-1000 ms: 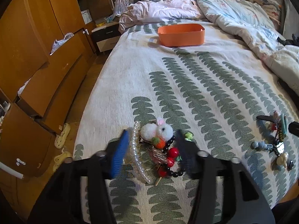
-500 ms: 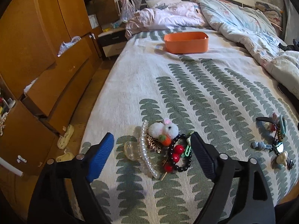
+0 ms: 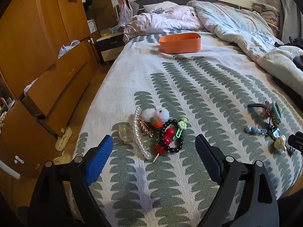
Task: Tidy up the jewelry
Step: 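Move left tool to the pearl claw clip while right approaches blue ring bracelet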
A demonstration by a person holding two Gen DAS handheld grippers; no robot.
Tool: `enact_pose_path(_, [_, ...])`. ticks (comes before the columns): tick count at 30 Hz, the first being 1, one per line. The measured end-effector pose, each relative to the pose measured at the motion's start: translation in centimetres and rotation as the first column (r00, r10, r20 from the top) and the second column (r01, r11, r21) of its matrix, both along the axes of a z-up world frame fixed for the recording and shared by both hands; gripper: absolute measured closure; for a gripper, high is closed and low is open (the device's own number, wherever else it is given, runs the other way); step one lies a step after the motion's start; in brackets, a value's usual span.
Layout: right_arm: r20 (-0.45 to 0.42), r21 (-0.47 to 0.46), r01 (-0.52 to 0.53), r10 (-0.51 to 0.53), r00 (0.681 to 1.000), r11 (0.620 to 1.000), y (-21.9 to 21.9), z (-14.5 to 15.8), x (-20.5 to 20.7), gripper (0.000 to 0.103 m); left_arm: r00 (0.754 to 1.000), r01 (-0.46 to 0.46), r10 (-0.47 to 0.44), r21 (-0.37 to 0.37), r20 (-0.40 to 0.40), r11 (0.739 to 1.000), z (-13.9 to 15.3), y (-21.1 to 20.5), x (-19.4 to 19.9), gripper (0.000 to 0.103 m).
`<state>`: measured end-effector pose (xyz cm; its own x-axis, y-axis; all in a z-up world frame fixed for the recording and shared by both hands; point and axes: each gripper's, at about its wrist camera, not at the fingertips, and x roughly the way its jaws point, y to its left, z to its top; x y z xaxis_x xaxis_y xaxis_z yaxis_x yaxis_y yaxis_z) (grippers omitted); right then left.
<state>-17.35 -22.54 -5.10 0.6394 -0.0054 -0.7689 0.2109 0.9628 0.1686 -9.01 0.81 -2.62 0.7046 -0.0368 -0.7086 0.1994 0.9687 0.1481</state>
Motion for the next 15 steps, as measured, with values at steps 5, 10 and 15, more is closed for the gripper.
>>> enact_pose_path(5, [0.024,-0.014,-0.001,0.001,1.000,1.000,-0.2,0.1,-0.3,0.053,1.000,-0.010,0.010,-0.003,0.001,1.000,-0.2,0.4,0.3,0.012])
enact_pose_path(10, [0.055,-0.045,-0.005,0.007,0.998,0.999,-0.5,0.3,-0.2,0.048,0.999,-0.043,0.043,0.004,0.005,0.999,-0.9,1.1,1.3,0.009])
enact_pose_path(15, [0.054,-0.069,-0.001,0.005,0.999,0.998,-1.0,-0.1,1.3,0.047,0.999,-0.051,0.051,-0.019,-0.006,0.999,-1.2,1.7,2.2,0.009])
